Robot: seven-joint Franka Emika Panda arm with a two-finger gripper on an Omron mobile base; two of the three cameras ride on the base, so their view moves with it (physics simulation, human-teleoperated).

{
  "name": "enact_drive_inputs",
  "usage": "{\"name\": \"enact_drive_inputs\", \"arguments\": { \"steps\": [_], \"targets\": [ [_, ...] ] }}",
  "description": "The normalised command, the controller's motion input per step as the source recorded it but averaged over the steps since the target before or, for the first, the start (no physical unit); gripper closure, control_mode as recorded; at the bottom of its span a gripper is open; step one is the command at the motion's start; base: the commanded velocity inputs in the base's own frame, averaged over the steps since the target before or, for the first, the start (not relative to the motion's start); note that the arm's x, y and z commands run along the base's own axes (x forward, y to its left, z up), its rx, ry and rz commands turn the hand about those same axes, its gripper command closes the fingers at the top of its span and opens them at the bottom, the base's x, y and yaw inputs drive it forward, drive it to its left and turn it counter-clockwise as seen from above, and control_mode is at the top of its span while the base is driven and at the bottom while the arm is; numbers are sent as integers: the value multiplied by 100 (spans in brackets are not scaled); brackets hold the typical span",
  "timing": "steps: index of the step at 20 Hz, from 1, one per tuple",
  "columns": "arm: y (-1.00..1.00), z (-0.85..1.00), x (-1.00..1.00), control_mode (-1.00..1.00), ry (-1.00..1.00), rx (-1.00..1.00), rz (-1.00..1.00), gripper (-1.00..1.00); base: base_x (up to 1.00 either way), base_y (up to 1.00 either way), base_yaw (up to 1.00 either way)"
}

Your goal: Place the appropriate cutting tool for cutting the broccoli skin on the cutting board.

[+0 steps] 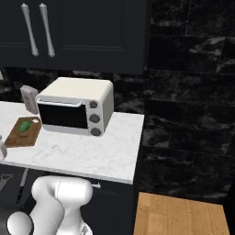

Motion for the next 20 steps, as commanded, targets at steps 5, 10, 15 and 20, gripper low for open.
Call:
{"name": "enact_drive_inputs", "arguments": {
  "steps": [5, 10, 15, 20],
  "targets": [
    [28, -36, -23, -100, 14, 1, 0, -100, 0, 0, 0],
    [0, -41, 12, -100, 2, 0, 0, -100, 0, 0, 0],
    [0, -51, 16, -100, -4, 0, -1, -100, 0, 0, 0],
    [0, -29, 14, -100, 0, 1, -9, -100, 0, 0, 0]
  ]
}}
